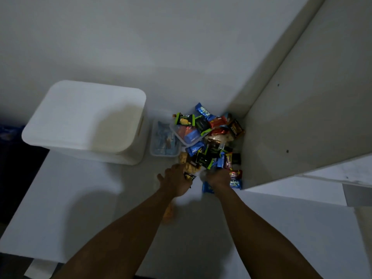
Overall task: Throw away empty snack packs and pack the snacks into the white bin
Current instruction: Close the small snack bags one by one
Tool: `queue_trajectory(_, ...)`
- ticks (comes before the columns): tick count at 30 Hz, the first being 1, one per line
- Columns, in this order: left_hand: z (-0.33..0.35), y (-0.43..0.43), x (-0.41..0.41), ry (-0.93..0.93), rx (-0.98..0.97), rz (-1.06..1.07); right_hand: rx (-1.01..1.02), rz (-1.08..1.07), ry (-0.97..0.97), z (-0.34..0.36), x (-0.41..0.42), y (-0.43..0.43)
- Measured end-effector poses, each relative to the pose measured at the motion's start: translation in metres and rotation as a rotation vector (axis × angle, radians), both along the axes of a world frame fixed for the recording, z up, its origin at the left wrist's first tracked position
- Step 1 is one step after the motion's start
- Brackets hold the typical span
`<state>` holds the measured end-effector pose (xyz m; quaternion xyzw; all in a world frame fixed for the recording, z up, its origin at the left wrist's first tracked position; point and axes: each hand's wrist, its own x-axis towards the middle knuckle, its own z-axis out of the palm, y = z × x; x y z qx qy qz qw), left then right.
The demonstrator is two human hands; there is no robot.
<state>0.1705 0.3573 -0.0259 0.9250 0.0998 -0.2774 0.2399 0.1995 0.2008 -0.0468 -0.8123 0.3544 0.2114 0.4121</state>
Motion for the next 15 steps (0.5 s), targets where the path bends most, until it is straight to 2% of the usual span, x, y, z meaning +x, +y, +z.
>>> queue_trajectory(6,-0.002,0.005,-0.001,-0.034,-0.047,-0.031,-0.058,0.052,-0.027,-0.007,0.0,0.003)
queue_trajectory(8,0.0,0.007,-0.002,-0.021,-0.078,-0.02,-0.083,0.087,-0.129,-0.005,-0.003,0.009)
queue_trajectory(12,0.007,0.017,-0.009,0.043,-0.174,0.001,-0.088,0.029,-0.457,0.018,-0.014,0.022)
queue_trajectory(15,0.024,0.031,-0.014,0.047,-0.288,0.054,-0.016,0.025,-0.539,0.038,-0.013,0.027)
